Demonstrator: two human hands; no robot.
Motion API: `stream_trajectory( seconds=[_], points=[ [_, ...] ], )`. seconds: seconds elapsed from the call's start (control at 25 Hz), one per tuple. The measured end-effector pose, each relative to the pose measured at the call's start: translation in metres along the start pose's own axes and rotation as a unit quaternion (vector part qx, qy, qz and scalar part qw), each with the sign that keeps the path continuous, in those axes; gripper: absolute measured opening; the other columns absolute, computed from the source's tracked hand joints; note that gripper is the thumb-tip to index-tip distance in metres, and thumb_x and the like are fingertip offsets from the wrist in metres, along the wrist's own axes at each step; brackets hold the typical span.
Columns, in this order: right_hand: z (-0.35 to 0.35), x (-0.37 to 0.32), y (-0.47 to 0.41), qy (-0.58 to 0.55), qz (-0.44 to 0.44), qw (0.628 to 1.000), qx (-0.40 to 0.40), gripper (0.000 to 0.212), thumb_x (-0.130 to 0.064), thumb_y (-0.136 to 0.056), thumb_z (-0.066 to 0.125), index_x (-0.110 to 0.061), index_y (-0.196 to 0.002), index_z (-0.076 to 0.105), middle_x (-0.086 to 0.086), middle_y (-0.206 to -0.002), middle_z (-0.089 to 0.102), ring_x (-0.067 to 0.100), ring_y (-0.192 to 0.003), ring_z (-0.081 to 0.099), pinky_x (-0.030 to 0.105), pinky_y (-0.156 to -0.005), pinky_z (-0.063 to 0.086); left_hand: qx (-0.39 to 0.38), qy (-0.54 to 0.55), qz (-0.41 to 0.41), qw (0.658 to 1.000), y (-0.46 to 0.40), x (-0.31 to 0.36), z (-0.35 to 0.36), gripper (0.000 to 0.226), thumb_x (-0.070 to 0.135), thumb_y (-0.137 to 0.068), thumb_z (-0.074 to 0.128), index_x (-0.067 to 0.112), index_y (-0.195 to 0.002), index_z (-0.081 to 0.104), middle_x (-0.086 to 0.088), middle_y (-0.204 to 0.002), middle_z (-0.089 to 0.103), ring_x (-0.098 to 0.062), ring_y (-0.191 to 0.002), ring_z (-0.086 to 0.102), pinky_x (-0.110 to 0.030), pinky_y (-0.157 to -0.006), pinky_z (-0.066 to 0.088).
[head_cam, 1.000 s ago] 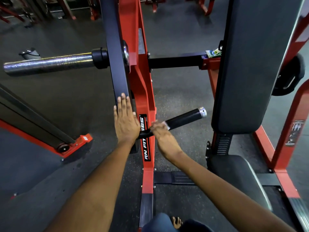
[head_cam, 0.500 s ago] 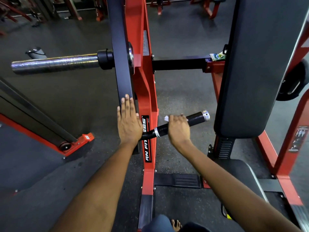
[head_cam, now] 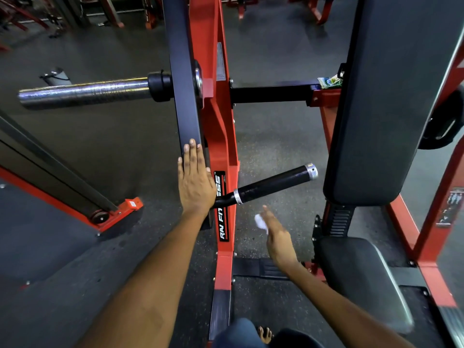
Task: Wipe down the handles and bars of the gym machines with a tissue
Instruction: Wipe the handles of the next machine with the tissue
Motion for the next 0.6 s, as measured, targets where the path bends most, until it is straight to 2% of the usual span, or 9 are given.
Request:
stream_trajectory(
  seconds=[0.04, 0.12, 0.2, 0.24, 0.28, 0.36, 0.48, 0.52, 0.6],
  points=[
    [0.001, 0.002, -0.006, -0.137, 0.13, 0.981, 0.038, 0.043, 0.008, -0.094, 0.032, -0.008, -0.125, 0.057, 0.003, -0.107, 0.066, 0.022, -0.096, 0.06, 0.035, -0.086, 0.051, 0.0, 0.0, 0.0, 1.0, -0.001, 0.0, 0.001, 0.06, 0.015, -0.096, 0.031, 0.004, -0.152, 0.014, -0.01, -0.161, 0.008, -0.023, -0.149, 0.003, -0.042, -0.122, 0.009],
    [0.015, -0.01, -0.034, -0.42, 0.248, 0.872, 0.039, 0.032, 0.01, -0.094, 0.035, -0.005, -0.1, 0.063, 0.005, -0.072, 0.062, 0.022, -0.069, 0.054, 0.028, -0.062, 0.052, -0.002, 0.004, -0.002, 1.0, -0.001, 0.0, 0.001, 0.06, 0.016, -0.096, 0.03, 0.004, -0.152, 0.012, -0.01, -0.161, 0.007, -0.022, -0.149, 0.002, -0.041, -0.122, 0.007],
    [0.033, -0.041, -0.051, -0.638, 0.307, 0.706, 0.002, 0.03, 0.009, -0.092, 0.038, -0.005, -0.088, 0.065, 0.01, -0.076, 0.066, 0.022, -0.07, 0.063, 0.027, -0.068, 0.057, 0.001, 0.0, -0.001, 1.0, -0.001, 0.0, 0.0, 0.06, 0.016, -0.096, 0.03, 0.004, -0.152, 0.011, -0.01, -0.161, 0.006, -0.021, -0.149, 0.001, -0.041, -0.122, 0.008],
    [0.036, -0.05, -0.052, -0.689, 0.325, 0.648, 0.008, 0.03, 0.01, -0.091, 0.038, -0.004, -0.088, 0.065, 0.012, -0.08, 0.069, 0.02, -0.073, 0.068, 0.027, -0.072, 0.058, 0.0, 0.0, 0.0, 1.0, -0.001, 0.0, 0.0, 0.06, 0.015, -0.097, 0.03, 0.004, -0.152, 0.011, -0.01, -0.161, 0.006, -0.021, -0.149, 0.001, -0.042, -0.122, 0.008],
    [0.036, -0.057, -0.048, -0.708, 0.335, 0.621, 0.019, 0.032, 0.012, -0.092, 0.034, -0.003, -0.089, 0.063, 0.013, -0.08, 0.07, 0.02, -0.073, 0.069, 0.027, -0.074, 0.058, -0.002, 0.0, 0.001, 1.0, 0.0, 0.0, 0.0, 0.06, 0.015, -0.097, 0.031, 0.004, -0.152, 0.012, -0.01, -0.161, 0.006, -0.021, -0.149, 0.001, -0.042, -0.122, 0.008],
    [0.031, -0.06, -0.038, -0.69, 0.365, 0.624, 0.034, 0.033, 0.011, -0.095, 0.027, -0.002, -0.089, 0.057, 0.014, -0.075, 0.069, 0.021, -0.074, 0.068, 0.025, -0.073, 0.056, -0.002, -0.001, -0.001, 1.0, 0.0, -0.001, 0.0, 0.059, 0.015, -0.097, 0.031, 0.004, -0.152, 0.012, -0.01, -0.161, 0.006, -0.021, -0.149, 0.001, -0.041, -0.122, 0.008],
    [0.008, -0.061, -0.024, -0.656, 0.394, 0.642, 0.049, 0.031, 0.013, -0.095, 0.025, -0.002, -0.086, 0.051, 0.015, -0.078, 0.055, 0.02, -0.072, 0.051, 0.025, -0.085, 0.048, -0.004, -0.001, -0.004, 1.0, -0.001, 0.0, -0.001, 0.06, 0.015, -0.096, 0.031, 0.005, -0.152, 0.012, -0.009, -0.162, 0.006, -0.021, -0.149, 0.002, -0.041, -0.122, 0.008],
    [-0.005, -0.064, -0.02, -0.632, 0.385, 0.671, 0.044, 0.032, 0.013, -0.094, 0.026, -0.004, -0.087, 0.052, 0.013, -0.077, 0.053, 0.018, -0.069, 0.048, 0.023, -0.081, 0.049, -0.005, -0.003, -0.004, 1.0, -0.001, 0.0, 0.0, 0.06, 0.016, -0.096, 0.03, 0.005, -0.153, 0.011, -0.009, -0.162, 0.006, -0.021, -0.149, 0.002, -0.041, -0.122, 0.008],
    [-0.046, -0.074, -0.017, -0.525, 0.318, 0.786, 0.07, 0.033, 0.01, -0.094, 0.031, -0.006, -0.093, 0.06, 0.01, -0.079, 0.059, 0.014, -0.065, 0.05, 0.019, -0.062, 0.047, -0.007, -0.007, -0.005, 1.0, -0.001, -0.001, 0.001, 0.06, 0.017, -0.097, 0.029, 0.005, -0.153, 0.011, -0.009, -0.162, 0.005, -0.021, -0.149, 0.001, -0.041, -0.122, 0.008]
  ],
)
Point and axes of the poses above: each hand's wrist, its own y-axis away from the middle knuckle, its own z-axis out of the palm, x = y × z, the point moved 5 cm from there along -y, towards the middle knuckle
